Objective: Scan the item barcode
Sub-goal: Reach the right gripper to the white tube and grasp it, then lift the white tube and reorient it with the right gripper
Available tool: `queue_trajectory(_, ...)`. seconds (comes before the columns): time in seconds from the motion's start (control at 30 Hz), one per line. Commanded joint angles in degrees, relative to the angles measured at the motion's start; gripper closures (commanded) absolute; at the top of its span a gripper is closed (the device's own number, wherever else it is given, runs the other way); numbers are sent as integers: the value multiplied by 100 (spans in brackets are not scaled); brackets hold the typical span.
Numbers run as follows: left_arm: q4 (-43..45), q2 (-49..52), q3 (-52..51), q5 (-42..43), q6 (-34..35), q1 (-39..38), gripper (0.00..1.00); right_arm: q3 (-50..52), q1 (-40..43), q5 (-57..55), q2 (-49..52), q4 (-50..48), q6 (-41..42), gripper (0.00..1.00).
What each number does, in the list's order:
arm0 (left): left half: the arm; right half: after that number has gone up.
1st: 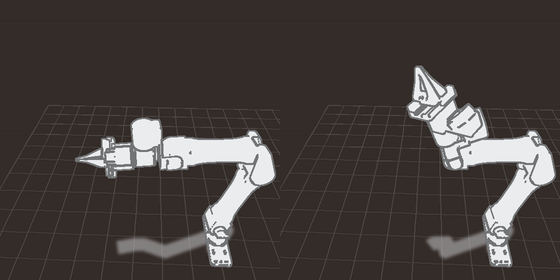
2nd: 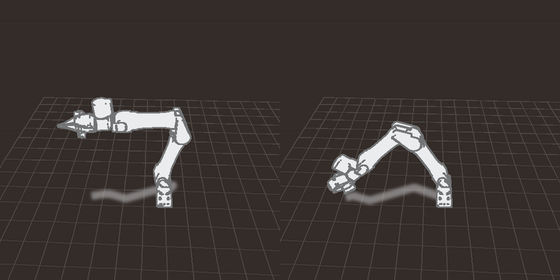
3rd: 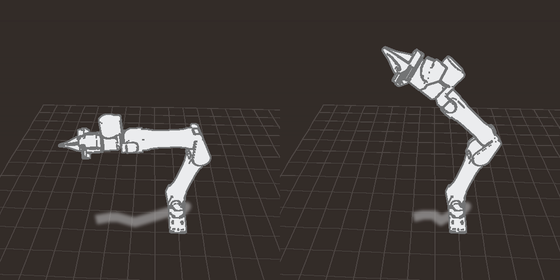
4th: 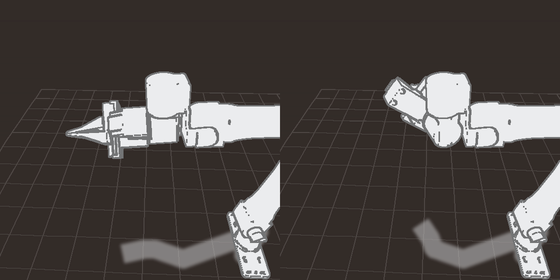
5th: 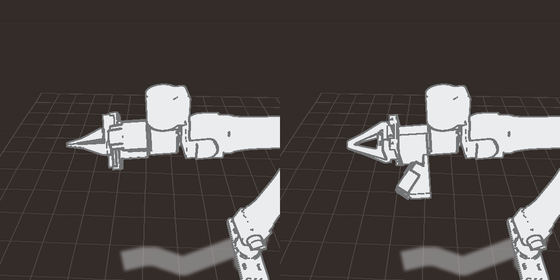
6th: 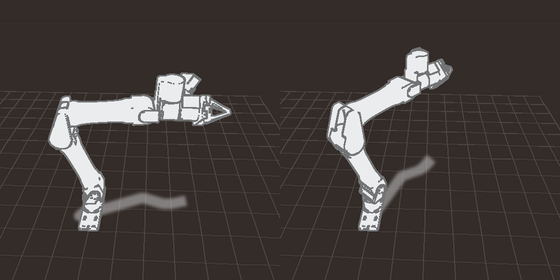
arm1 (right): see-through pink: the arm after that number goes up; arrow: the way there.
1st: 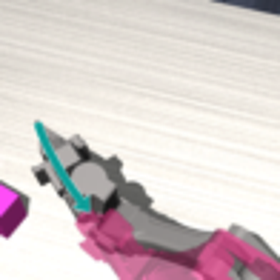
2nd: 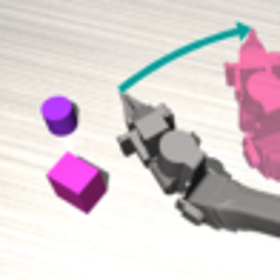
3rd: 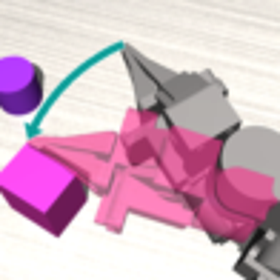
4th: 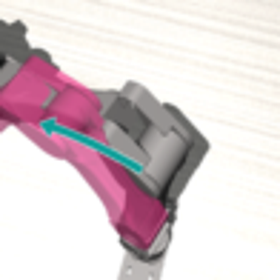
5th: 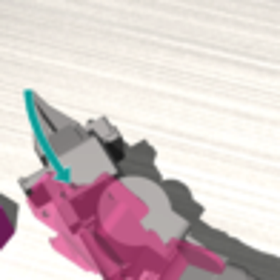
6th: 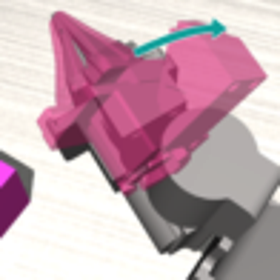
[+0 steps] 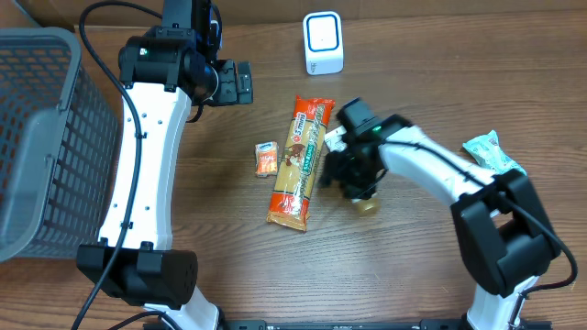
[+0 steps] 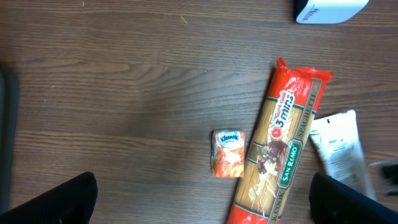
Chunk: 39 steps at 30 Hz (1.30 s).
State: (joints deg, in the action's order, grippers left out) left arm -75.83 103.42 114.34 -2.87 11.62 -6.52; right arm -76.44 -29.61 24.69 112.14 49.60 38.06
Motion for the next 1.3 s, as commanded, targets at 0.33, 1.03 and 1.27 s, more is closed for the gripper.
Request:
queue_trajectory(0.33,-2,44,-13,-52,39,13,0,-13,1593,-1202,7,52,-669,27)
queue_trajectory(1.03,-2,44,-13,-52,39,13,0,-22,2170,-308,37,-2339,-1174,9)
queue_trajectory(1.27,-2,44,-13,-52,39,13,0,-55,2522,1154,-48,-1320,-761,22)
